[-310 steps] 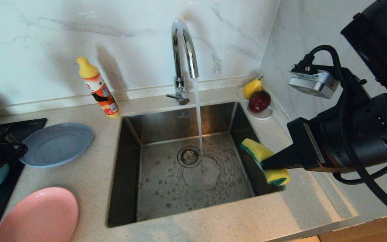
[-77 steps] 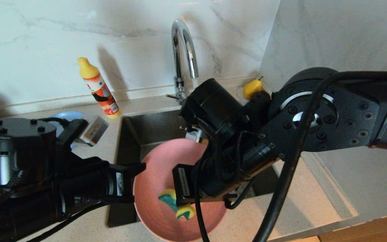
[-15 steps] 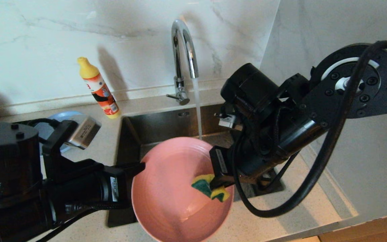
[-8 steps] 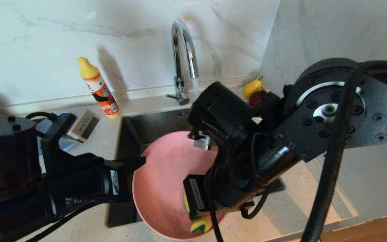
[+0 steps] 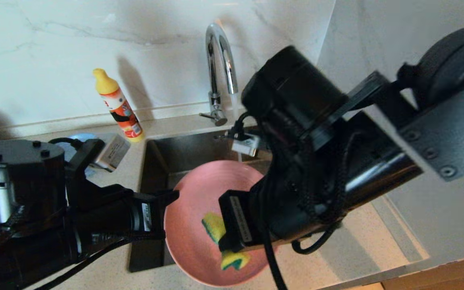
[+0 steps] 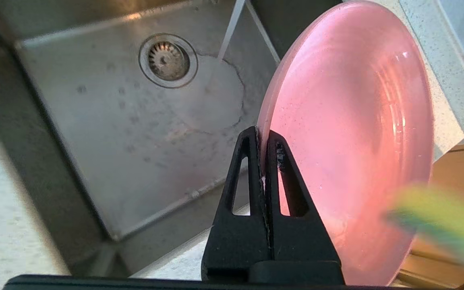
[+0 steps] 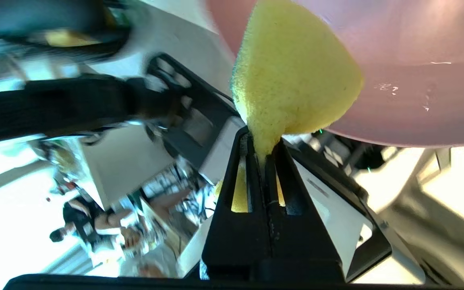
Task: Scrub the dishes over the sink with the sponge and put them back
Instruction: Wipe the plate
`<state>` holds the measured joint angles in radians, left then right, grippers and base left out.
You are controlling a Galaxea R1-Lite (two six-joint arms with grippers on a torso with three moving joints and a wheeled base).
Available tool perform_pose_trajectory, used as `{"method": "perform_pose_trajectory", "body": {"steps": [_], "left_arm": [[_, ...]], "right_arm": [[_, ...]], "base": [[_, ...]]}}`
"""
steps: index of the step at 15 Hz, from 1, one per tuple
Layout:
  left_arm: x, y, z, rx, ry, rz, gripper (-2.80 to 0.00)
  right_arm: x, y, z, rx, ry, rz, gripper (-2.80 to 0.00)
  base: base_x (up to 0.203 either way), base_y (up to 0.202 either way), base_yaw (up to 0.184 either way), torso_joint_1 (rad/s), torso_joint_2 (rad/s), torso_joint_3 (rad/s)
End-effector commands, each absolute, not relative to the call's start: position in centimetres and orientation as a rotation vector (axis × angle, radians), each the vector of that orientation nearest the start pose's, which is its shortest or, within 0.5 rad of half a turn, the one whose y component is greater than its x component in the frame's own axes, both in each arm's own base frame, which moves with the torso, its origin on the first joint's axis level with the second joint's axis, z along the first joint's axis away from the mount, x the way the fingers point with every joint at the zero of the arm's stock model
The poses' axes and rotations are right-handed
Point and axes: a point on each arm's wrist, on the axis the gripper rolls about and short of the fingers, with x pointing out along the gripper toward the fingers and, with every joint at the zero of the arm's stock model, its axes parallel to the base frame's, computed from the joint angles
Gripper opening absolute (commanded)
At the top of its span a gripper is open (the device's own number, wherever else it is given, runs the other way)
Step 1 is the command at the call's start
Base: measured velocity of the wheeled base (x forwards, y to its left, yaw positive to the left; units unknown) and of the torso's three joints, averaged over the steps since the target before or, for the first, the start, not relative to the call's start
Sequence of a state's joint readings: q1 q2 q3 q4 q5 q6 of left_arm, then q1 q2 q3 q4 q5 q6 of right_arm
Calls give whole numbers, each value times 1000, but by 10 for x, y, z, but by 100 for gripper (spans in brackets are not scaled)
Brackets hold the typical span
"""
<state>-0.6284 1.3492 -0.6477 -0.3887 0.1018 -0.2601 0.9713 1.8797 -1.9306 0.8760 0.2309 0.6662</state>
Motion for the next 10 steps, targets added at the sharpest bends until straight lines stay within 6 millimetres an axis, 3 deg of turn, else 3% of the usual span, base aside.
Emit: {"method": "perform_pose_trajectory", "body": {"steps": [1,5,10], "left_arm": [[186,-131,202,-163,392,-463,-280],[217,-138,188,-228,462,-387,-280],[266,-152,170,-309,524,-300,-280]], "right_arm": [[169,241,332,297,1031,837,-280],[167,192,362,362,894,804,-280],[157,161,377,396,827,780,-280]], "base": [[0,0,0,0,0,0],[0,0,0,0,0,0],[0,0,0,0,0,0]]}}
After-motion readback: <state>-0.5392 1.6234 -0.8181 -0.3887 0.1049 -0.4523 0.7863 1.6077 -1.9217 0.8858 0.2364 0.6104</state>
